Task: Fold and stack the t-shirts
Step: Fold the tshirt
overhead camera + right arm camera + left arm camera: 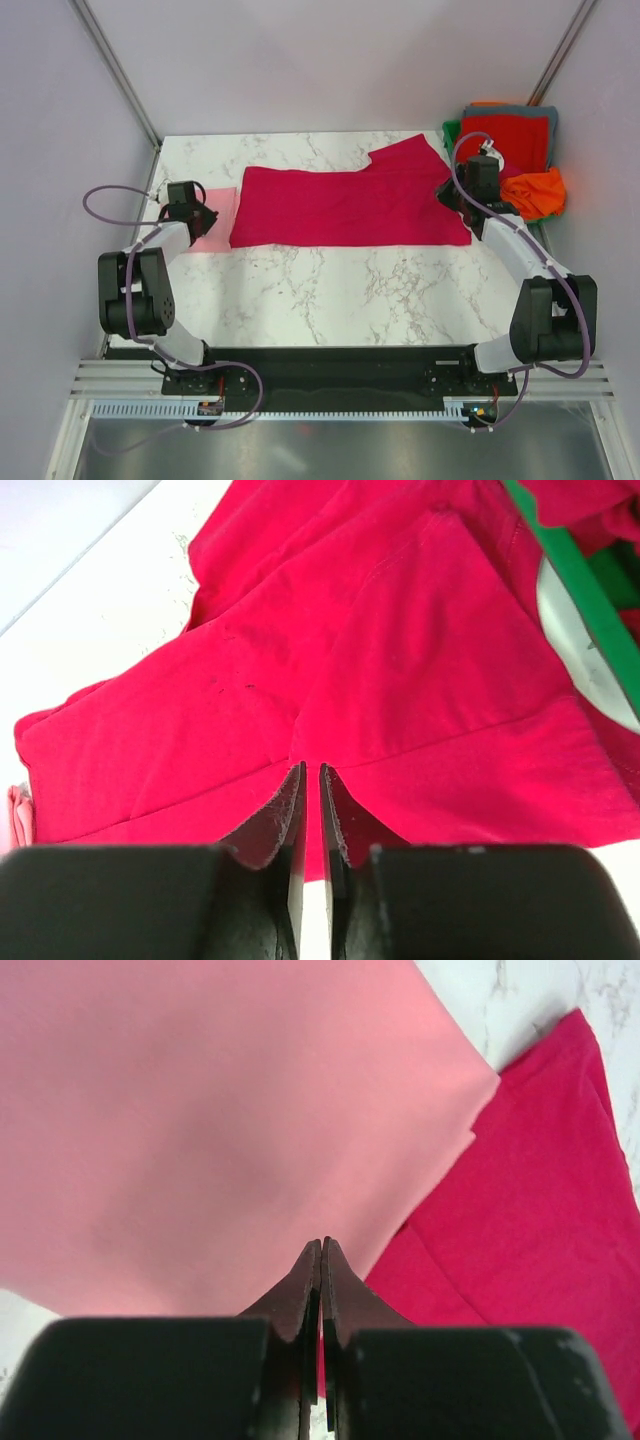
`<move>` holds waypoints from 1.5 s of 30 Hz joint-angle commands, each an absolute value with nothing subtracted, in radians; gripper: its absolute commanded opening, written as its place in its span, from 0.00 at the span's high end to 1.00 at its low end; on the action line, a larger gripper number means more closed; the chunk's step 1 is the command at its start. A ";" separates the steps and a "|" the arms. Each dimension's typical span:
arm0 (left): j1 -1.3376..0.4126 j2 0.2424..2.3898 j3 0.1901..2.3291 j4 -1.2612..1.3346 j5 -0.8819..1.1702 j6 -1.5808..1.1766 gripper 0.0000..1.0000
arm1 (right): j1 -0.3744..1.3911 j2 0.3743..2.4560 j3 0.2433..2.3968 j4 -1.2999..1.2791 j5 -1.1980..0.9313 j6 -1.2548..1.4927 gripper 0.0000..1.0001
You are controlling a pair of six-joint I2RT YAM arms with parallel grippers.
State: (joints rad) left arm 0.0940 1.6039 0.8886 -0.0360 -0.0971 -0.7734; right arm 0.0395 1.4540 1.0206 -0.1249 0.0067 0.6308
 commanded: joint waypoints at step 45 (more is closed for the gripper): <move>0.012 1.252 0.644 -0.006 0.058 -0.900 0.39 | -0.086 1.436 0.529 0.293 0.224 0.971 0.52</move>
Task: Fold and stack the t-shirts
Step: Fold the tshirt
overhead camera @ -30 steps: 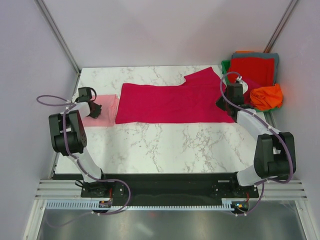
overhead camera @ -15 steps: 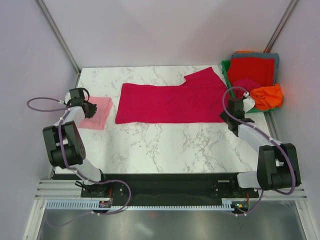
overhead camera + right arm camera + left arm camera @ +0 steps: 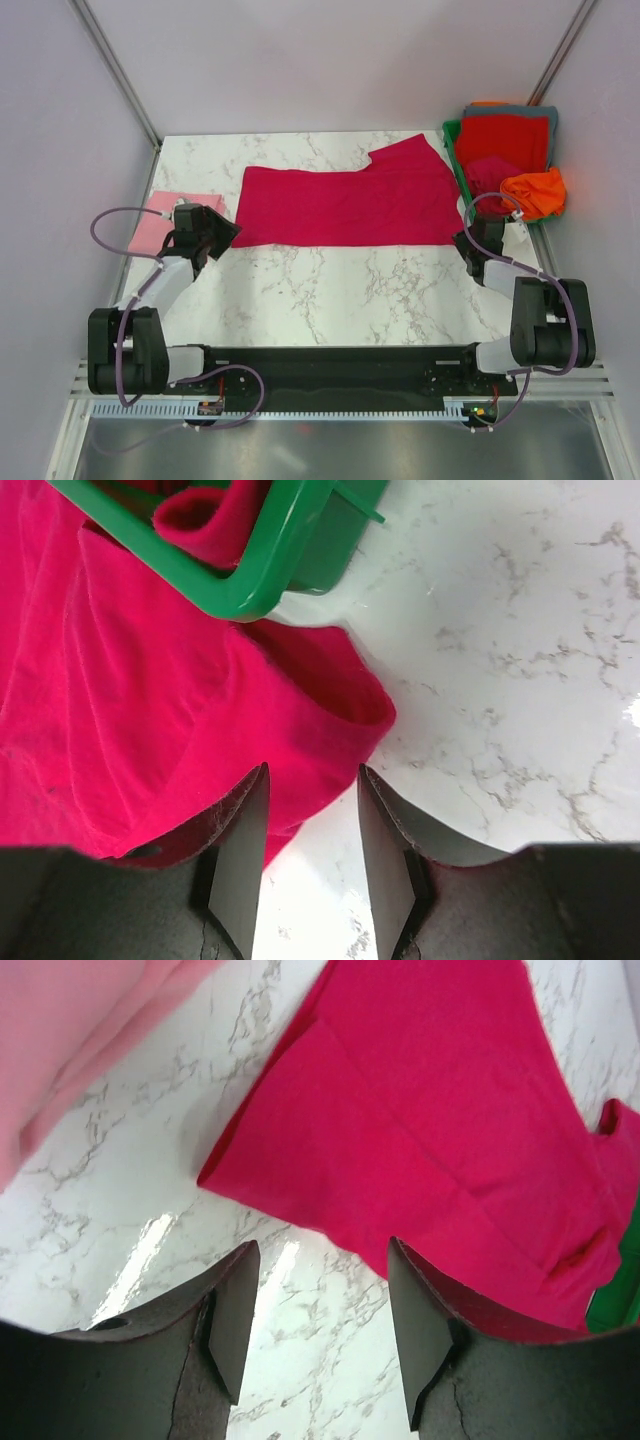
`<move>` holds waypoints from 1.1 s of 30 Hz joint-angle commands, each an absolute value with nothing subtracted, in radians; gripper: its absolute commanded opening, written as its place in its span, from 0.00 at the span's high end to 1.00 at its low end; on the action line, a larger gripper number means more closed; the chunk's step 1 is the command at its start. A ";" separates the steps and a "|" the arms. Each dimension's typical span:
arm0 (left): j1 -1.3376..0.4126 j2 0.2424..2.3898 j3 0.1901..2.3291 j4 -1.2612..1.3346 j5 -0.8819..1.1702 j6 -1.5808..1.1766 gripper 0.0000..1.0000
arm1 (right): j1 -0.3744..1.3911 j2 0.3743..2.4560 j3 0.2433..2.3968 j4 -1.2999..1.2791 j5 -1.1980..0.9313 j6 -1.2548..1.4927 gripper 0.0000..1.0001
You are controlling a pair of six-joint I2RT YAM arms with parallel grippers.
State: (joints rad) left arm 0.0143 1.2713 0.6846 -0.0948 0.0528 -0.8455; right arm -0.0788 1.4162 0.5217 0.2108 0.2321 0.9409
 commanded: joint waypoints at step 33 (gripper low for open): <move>-0.087 1.502 0.511 0.281 -0.173 -1.193 0.45 | -0.120 1.493 0.462 0.370 0.302 1.026 1.00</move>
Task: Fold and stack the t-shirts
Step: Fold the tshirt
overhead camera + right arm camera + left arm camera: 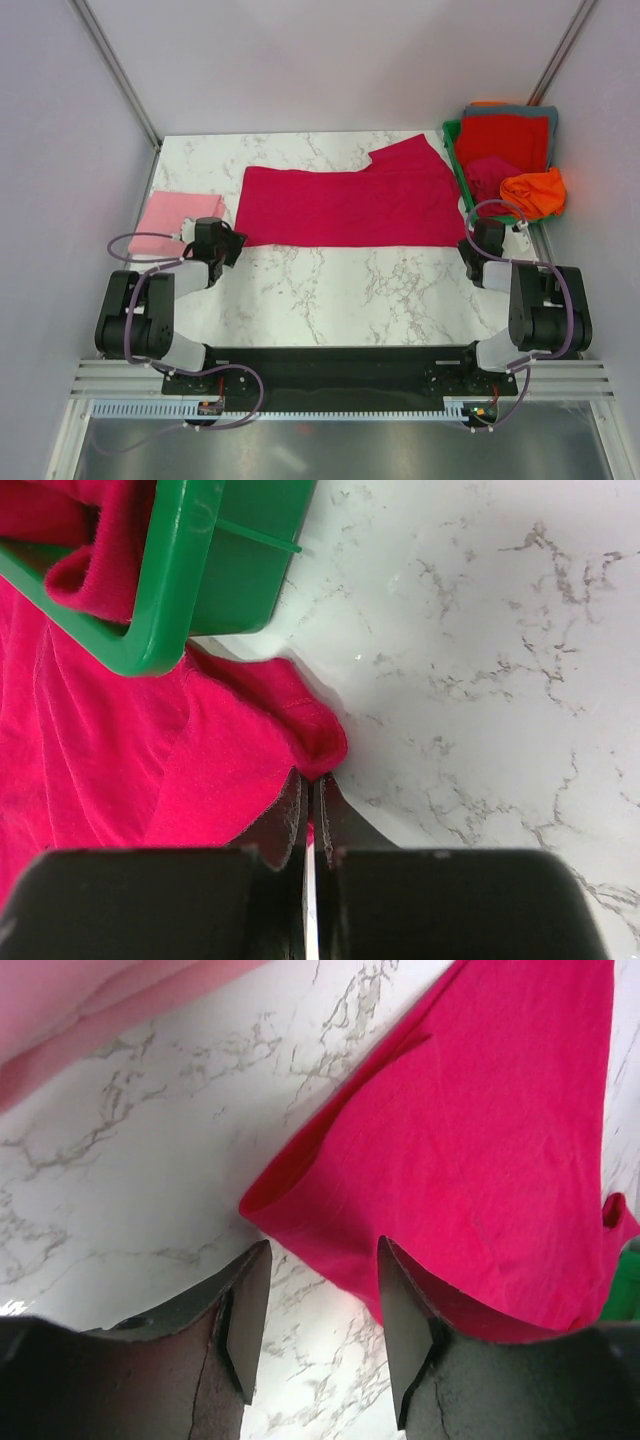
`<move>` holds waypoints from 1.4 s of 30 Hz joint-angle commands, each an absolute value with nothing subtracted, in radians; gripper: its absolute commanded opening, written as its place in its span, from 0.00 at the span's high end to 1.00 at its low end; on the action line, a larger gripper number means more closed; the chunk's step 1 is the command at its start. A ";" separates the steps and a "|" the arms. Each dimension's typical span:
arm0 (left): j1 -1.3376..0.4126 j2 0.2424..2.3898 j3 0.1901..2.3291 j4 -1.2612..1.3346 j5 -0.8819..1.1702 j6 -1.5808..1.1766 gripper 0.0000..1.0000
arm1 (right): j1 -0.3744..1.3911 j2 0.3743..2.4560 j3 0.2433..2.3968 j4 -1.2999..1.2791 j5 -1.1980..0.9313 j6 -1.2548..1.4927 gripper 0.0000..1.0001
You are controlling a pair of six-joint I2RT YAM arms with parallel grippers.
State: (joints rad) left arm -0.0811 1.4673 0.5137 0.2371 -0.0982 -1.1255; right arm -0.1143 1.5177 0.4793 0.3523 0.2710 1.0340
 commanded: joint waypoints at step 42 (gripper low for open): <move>-0.081 0.799 1.273 -0.647 -0.206 -0.891 0.98 | -0.094 0.762 1.288 -0.494 0.268 0.874 1.00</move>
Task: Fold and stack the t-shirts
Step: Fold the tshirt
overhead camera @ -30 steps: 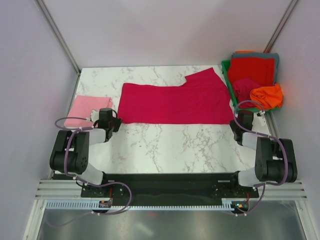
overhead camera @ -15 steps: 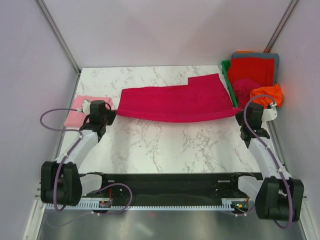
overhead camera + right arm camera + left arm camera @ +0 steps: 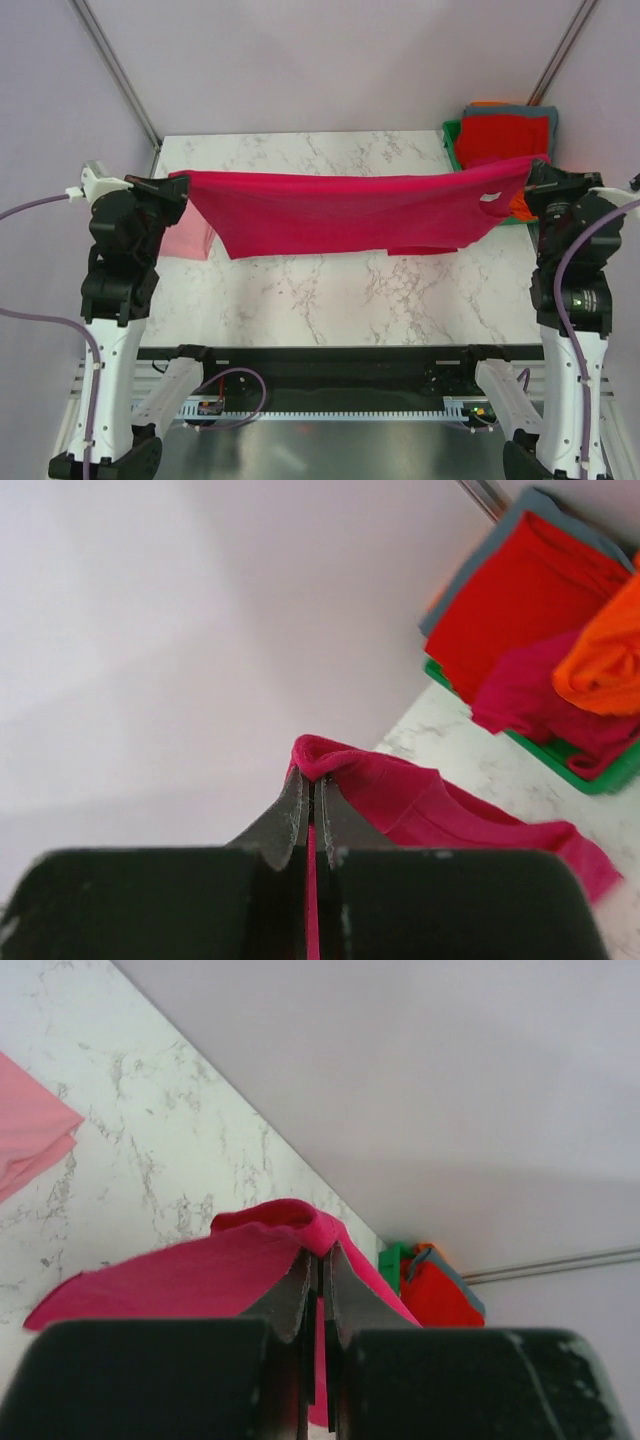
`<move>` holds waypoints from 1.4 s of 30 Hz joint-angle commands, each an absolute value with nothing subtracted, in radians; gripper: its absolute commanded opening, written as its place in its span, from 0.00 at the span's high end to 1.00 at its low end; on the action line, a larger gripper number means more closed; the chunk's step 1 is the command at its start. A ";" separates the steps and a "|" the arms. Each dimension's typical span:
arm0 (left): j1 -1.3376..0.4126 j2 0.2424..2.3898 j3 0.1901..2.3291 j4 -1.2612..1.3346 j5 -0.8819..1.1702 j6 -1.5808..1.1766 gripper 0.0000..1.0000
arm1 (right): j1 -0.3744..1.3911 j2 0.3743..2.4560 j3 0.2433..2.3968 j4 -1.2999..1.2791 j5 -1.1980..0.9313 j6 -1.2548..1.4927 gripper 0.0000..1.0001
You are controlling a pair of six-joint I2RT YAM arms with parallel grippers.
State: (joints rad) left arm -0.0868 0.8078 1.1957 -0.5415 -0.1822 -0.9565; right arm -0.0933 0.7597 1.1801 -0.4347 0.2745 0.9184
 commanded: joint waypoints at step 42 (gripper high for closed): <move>0.115 1.434 1.199 -0.006 0.152 -0.939 0.98 | -0.127 1.401 1.193 -0.058 -0.112 0.968 1.00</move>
State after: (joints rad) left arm 0.1101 1.5410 1.3834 -0.2409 0.1013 -0.9264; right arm -0.1184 1.4788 1.3354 -0.1684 -0.1139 0.9665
